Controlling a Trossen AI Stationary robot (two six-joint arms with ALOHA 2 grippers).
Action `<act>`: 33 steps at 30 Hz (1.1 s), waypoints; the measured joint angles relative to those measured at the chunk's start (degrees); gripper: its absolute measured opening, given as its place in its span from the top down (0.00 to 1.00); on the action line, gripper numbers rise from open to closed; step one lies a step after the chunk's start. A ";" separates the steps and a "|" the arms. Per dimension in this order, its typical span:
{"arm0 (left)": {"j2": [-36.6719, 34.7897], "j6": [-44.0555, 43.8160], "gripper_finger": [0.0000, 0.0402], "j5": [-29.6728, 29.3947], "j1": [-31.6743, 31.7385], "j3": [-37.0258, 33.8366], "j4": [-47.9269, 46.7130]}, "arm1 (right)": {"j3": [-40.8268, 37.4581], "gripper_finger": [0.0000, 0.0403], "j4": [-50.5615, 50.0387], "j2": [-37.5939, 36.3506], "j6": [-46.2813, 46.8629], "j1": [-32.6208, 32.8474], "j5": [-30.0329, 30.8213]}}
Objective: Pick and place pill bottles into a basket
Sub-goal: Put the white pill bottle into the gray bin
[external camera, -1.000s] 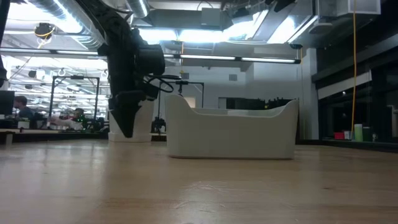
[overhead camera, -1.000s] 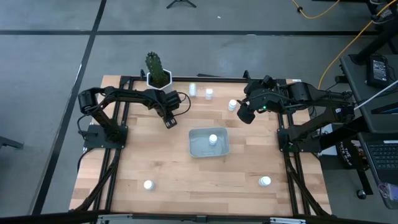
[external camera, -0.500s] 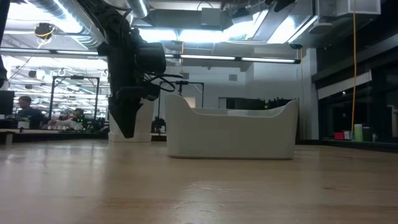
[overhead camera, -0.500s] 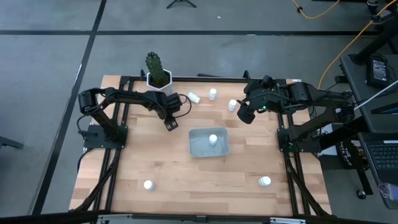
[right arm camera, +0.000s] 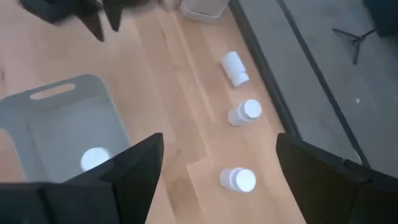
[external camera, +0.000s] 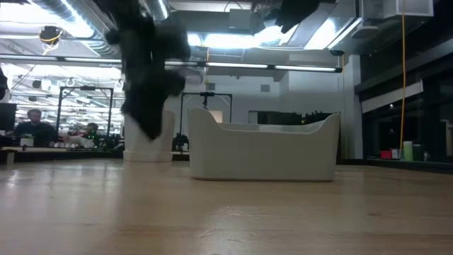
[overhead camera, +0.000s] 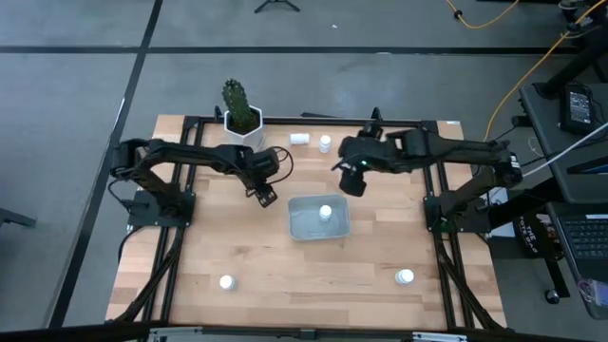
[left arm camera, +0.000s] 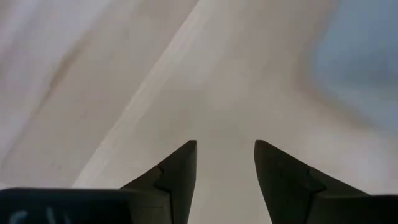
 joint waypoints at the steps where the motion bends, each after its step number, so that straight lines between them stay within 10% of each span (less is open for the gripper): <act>1: -1.75 -0.59 0.61 -0.28 -0.76 1.18 0.00 | -0.02 0.23 0.39 0.48 -0.93 -0.64 -0.09; 20: -27.97 2.19 0.61 -7.14 -9.16 18.09 5.88 | 2.22 0.23 19.51 12.97 -15.03 -18.27 -31.08; 33: -26.54 7.49 0.48 -6.39 -8.44 18.11 14.34 | 33.76 0.12 3.74 32.97 -29.86 -25.33 -35.63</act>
